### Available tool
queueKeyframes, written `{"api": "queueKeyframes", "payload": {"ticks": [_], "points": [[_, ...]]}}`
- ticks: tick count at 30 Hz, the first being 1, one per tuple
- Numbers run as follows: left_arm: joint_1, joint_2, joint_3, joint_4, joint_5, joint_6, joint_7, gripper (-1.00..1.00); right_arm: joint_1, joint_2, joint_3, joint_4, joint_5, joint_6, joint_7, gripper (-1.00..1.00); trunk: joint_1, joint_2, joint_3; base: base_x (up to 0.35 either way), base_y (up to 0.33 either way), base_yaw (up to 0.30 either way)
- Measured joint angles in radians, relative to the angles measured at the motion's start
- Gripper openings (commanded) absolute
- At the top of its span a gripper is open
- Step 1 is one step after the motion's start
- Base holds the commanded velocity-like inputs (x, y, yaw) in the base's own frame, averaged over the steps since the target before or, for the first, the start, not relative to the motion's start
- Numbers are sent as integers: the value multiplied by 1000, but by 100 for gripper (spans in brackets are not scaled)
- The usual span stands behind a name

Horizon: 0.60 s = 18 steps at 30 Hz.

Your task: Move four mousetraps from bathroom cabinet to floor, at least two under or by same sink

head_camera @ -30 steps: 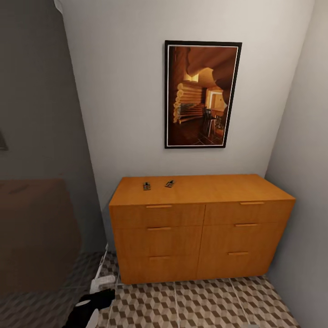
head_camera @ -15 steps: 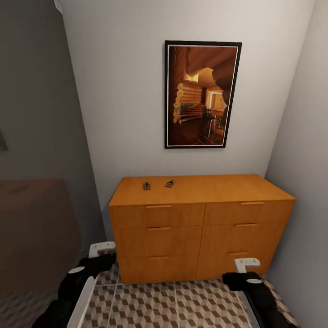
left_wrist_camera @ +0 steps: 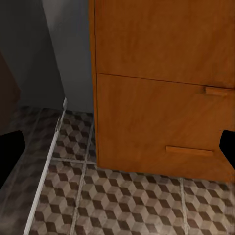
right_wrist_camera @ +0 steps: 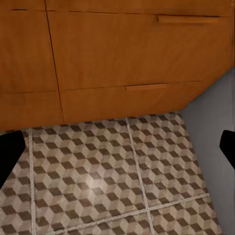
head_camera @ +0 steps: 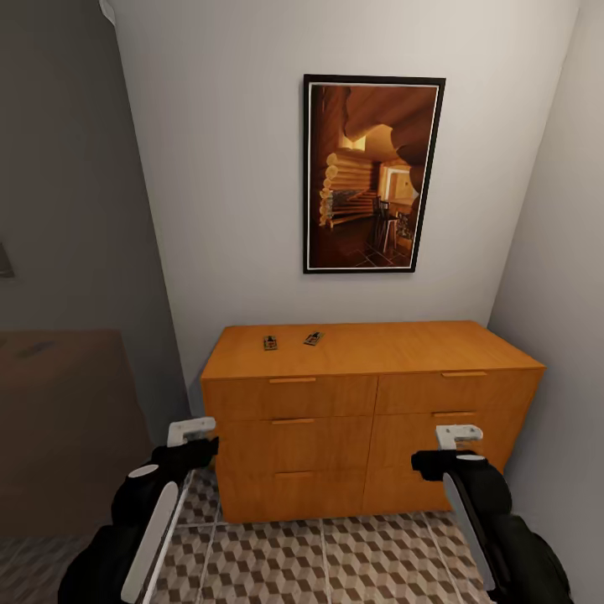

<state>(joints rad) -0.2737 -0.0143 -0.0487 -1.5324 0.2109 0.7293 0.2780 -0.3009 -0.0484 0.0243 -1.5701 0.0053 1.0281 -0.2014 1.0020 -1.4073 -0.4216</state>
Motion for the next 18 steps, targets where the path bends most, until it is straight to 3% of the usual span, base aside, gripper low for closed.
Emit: {"api": "queueKeyframes", "payload": {"ticks": [3, 8, 9, 18], "points": [[-86, -12, -4, 0, 1, 11, 0, 100, -65, 1, 0, -2, 0, 14, -1, 100, 0, 0, 0, 0, 0, 0], [-169, -28, -11, 0, 1, 37, 0, 100, -153, 4, 0, -2, 0, 14, -3, 100, 0, 0, 0, 0, 0, 0], [-209, -37, -13, 1, 1, 54, 0, 100, -195, 5, 0, -2, 1, 14, -4, 100, 0, 0, 0, 0, 0, 0], [-352, -56, -16, 7, 3, 132, 0, 100, -359, 31, 3, 10, -4, 14, -14, 100, 0, 0, 0, 0, 0, 0]]}}
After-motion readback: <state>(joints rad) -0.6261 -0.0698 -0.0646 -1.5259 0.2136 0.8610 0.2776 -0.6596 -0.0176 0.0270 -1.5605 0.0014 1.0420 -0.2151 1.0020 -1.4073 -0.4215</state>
